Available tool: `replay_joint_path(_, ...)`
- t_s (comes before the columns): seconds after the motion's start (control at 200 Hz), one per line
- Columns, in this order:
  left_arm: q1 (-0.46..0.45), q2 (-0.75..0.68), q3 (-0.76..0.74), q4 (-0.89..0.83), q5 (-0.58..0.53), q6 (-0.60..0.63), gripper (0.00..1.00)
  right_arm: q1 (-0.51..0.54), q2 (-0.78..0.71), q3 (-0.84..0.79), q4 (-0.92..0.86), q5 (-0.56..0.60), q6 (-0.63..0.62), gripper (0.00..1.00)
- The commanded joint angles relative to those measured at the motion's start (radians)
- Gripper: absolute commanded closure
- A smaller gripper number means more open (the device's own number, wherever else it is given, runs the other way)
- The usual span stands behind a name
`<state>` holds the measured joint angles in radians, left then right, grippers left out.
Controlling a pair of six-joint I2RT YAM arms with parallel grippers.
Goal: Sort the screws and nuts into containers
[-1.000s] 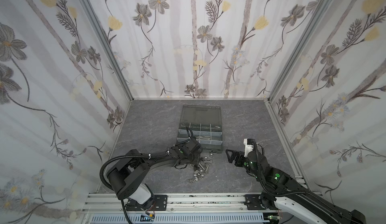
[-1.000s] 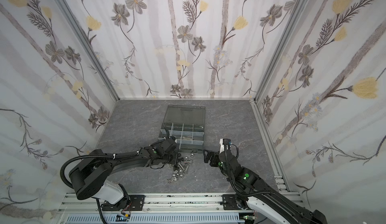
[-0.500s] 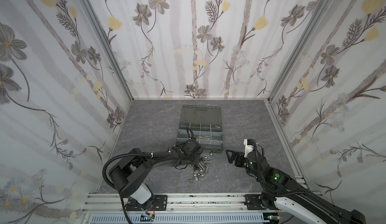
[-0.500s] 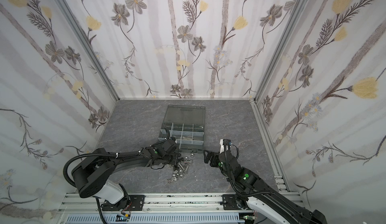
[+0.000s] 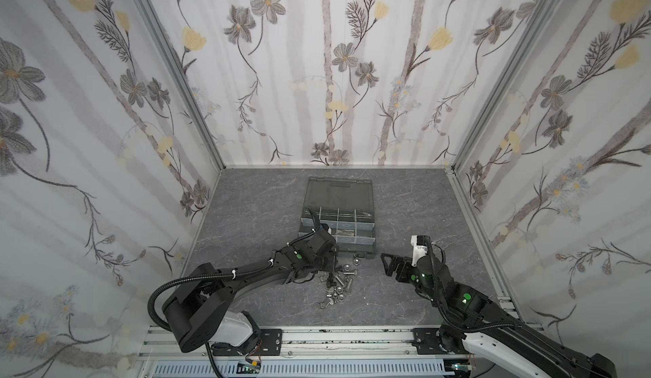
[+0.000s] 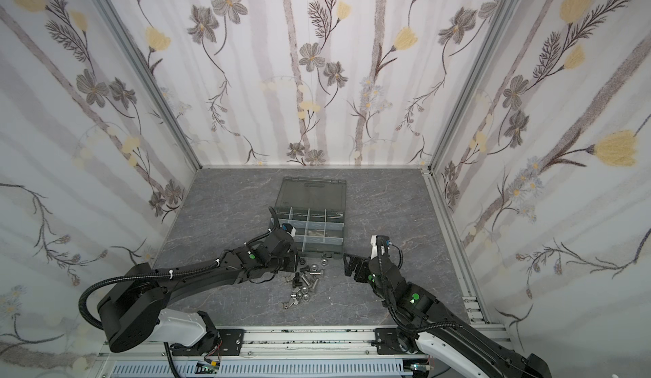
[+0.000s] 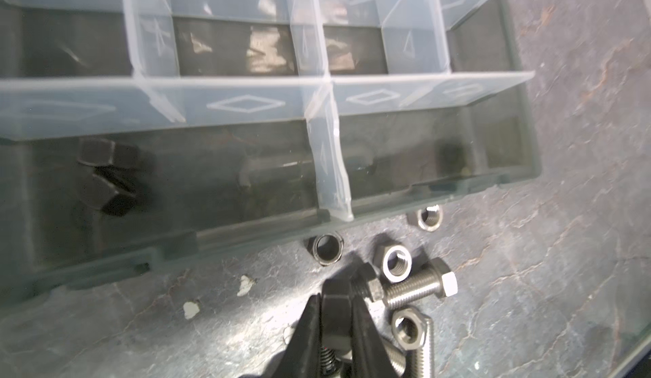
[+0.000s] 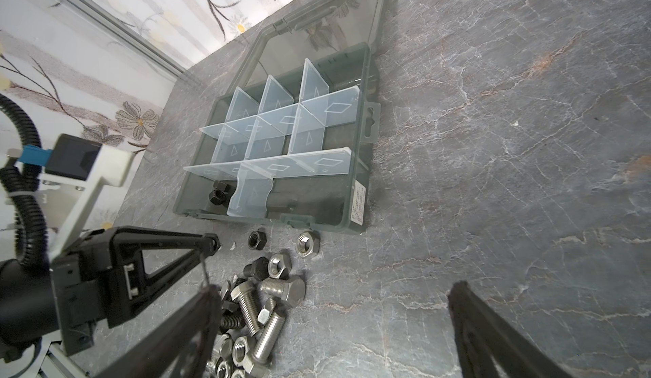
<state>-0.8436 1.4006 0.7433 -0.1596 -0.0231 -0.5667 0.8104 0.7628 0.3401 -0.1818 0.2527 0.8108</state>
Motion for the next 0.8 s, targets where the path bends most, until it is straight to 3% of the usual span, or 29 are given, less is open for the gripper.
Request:
replay_joint_path(0.0, 0.034, -0.012, 0.028, 0.009, -0.029, 0.032, 0.81, 0.002, 0.003, 0.002, 0.027, 0.019, 0.011, 0.0)
replay_joint_path(0.29, 0.152, 0.036, 0.034, 0.012, -0.026, 0.035, 0.81, 0.001, 0.003, 0.005, 0.025, 0.016, 0.012, 0.0)
replay_joint_path(0.495, 0.161, 0.023, 0.027, 0.013, 0.002, 0.047, 0.81, 0.001, 0.003, 0.005, 0.025, 0.017, 0.014, 0.0)
replay_joint_path(0.66, 0.158, -0.063, -0.044, 0.012, 0.043, 0.047, 0.79, 0.001, 0.008, 0.003, 0.03, 0.017, 0.013, 0.0)
replay_joint_path(0.794, 0.155, -0.17, -0.144, 0.012, 0.057, -0.009, 0.7, 0.001, 0.019, -0.002, 0.047, 0.017, 0.012, 0.0)
